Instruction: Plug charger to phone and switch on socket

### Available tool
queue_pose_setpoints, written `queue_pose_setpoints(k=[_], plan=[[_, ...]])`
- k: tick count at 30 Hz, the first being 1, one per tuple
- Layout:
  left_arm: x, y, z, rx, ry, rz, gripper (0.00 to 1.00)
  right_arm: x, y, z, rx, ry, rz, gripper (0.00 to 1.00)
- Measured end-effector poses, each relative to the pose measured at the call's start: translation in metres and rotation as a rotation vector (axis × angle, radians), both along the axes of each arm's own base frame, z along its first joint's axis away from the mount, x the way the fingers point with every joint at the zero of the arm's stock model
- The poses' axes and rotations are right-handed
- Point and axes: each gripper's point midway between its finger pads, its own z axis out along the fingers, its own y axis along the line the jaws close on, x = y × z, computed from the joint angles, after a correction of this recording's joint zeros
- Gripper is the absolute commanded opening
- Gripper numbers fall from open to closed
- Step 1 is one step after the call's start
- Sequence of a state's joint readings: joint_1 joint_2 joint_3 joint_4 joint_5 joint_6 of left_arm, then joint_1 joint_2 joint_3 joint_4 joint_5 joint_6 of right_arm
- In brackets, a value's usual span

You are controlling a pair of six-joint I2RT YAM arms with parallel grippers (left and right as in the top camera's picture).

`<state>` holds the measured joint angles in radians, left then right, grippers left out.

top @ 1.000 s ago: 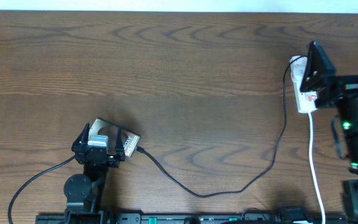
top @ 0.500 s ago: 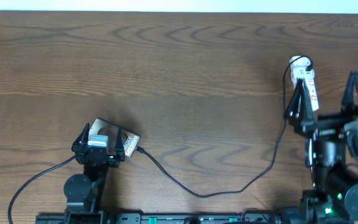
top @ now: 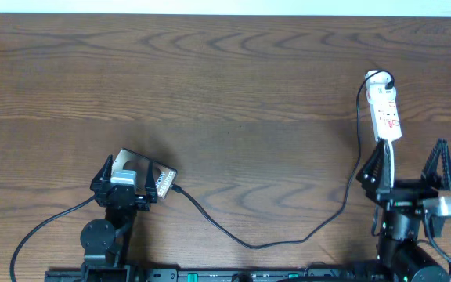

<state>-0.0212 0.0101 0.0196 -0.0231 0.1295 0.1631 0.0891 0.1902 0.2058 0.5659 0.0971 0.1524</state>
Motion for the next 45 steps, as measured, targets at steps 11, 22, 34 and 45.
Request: queue_pose_setpoints(k=[11,22,34,45], plan=[[0.000,0.000,0.000,0.000,0.001,0.000,0.82,-0.005,-0.004,-0.046,0.011,-0.007,-0.020,0.99],[0.000,0.000,0.000,0.000,0.001,0.000,0.82,0.031,-0.005,-0.133,-0.017,0.361,-0.044,0.99],[0.000,0.000,0.000,0.000,0.000,0.000,0.82,0.036,-0.005,-0.202,-0.093,0.644,-0.058,0.99],[0.000,0.000,0.000,0.000,0.000,0.000,0.82,0.036,0.006,-0.204,-0.258,0.649,-0.034,0.99]])
